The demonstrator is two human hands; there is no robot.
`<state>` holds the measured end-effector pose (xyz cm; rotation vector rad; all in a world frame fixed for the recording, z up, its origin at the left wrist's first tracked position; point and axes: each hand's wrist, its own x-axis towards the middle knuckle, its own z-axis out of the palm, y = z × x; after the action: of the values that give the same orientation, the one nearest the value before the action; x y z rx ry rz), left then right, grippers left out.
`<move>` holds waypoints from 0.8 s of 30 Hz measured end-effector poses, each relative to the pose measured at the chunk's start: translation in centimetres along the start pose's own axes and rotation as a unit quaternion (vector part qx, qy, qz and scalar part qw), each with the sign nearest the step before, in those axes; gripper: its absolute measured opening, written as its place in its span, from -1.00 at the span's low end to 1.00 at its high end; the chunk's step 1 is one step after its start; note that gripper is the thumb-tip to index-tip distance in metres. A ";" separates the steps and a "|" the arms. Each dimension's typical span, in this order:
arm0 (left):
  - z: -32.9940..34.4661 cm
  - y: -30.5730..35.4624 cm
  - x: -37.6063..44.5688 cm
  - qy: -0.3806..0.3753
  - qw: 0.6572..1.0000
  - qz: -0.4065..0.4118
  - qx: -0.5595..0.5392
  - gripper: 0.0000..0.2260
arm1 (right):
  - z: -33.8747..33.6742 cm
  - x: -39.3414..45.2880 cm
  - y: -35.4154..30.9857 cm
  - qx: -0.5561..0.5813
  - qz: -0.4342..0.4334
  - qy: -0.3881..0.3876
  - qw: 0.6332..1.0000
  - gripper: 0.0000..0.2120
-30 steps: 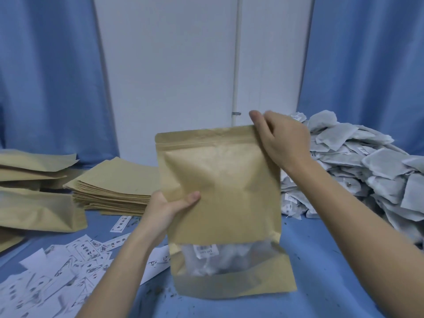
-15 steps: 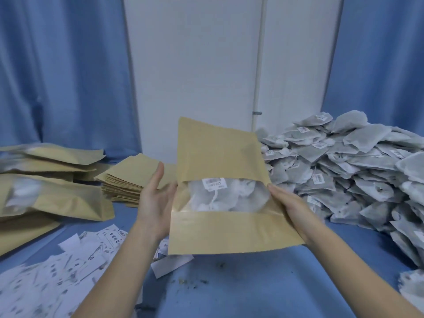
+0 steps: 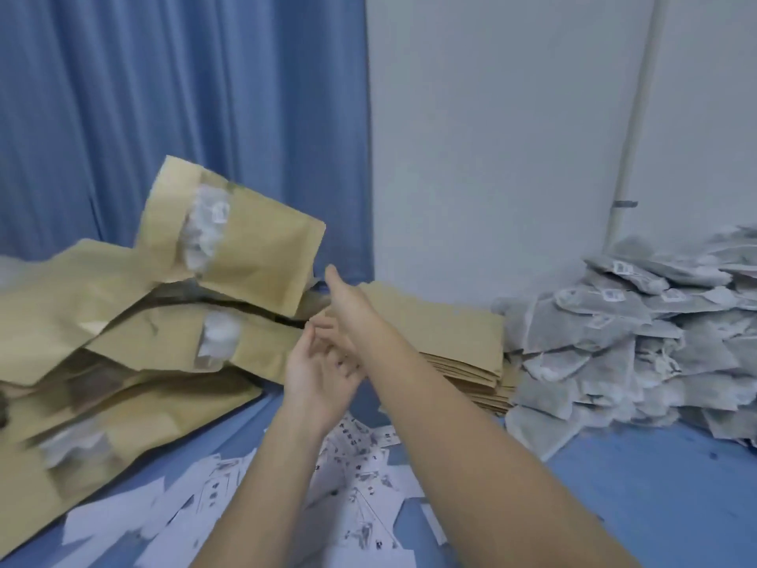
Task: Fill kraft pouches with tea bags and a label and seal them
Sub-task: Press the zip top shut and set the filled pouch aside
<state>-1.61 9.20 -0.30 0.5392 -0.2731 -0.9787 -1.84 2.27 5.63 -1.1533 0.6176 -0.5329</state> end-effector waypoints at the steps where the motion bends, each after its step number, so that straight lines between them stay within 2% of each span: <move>1: -0.4 0.1 0.4 0.010 0.999 -0.005 0.036 -0.70 | -1.0 0.6 0.8 -0.012 -0.011 0.010 1.000 -0.61; 3: -0.8 -0.4 1.5 0.021 0.998 -0.031 0.050 -0.68 | -3.2 1.7 2.1 -0.019 -0.022 0.034 0.999 -0.72; 5: -0.7 -1.3 2.6 0.038 0.997 -0.046 0.050 -0.62 | -5.0 2.5 2.9 -0.059 -0.031 0.069 0.995 -0.68; 7: -0.5 -2.5 3.9 0.042 0.996 -0.066 0.045 -0.51 | -6.6 3.4 3.5 -0.169 -0.078 0.101 0.977 -0.73; 8: -0.6 -3.0 4.6 0.047 0.995 -0.072 0.041 -0.48 | -7.7 4.0 3.8 -0.247 -0.115 0.121 0.955 -0.72; 9: -0.7 -3.3 5.2 0.057 0.995 -0.079 0.032 -0.46 | -9.0 4.6 4.1 -0.343 -0.153 0.145 0.916 -0.67; 11: -1.2 -3.9 6.3 0.072 0.993 -0.087 0.020 -0.43 | -12.0 5.6 4.3 -0.554 -0.208 0.194 0.782 -0.53; 13: -1.5 -4.3 7.0 0.085 0.992 -0.090 0.024 -0.41 | -14.8 6.3 4.7 -0.709 -0.195 0.206 0.646 -0.38; 14: -1.8 -4.6 7.4 0.088 0.991 -0.092 0.027 -0.40 | -16.1 6.5 5.0 -0.755 -0.162 0.200 0.604 -0.29; 16: -2.2 -5.1 7.8 0.101 0.990 -0.097 0.037 -0.40 | -17.9 6.7 5.7 -0.790 -0.093 0.185 0.577 -0.16; 18: -2.5 -5.7 8.1 0.115 0.987 -0.103 0.054 -0.41 | -18.7 6.2 6.3 -0.800 -0.075 0.178 0.568 -0.20; 19: -2.5 -6.1 8.1 0.119 0.985 -0.110 0.064 -0.42 | -18.7 5.8 6.6 -0.803 -0.098 0.186 0.557 -0.28; 21: -2.2 -7.0 7.9 0.118 0.983 -0.119 0.073 -0.44 | -18.7 4.6 7.1 -0.804 -0.216 0.207 0.514 -0.50; 22: -1.9 -7.4 7.8 0.110 0.984 -0.120 0.072 -0.47 | -18.5 3.8 7.4 -0.795 -0.293 0.237 0.475 -0.63; 24: -1.0 -8.0 7.1 0.065 0.987 -0.129 0.063 -0.55 | -18.0 2.4 8.4 -0.748 -0.422 0.282 0.428 -0.80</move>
<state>-3.01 0.00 -5.62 0.7653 -0.1507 -1.1768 -11.97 -8.71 -7.71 -3.1982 1.1165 -1.3707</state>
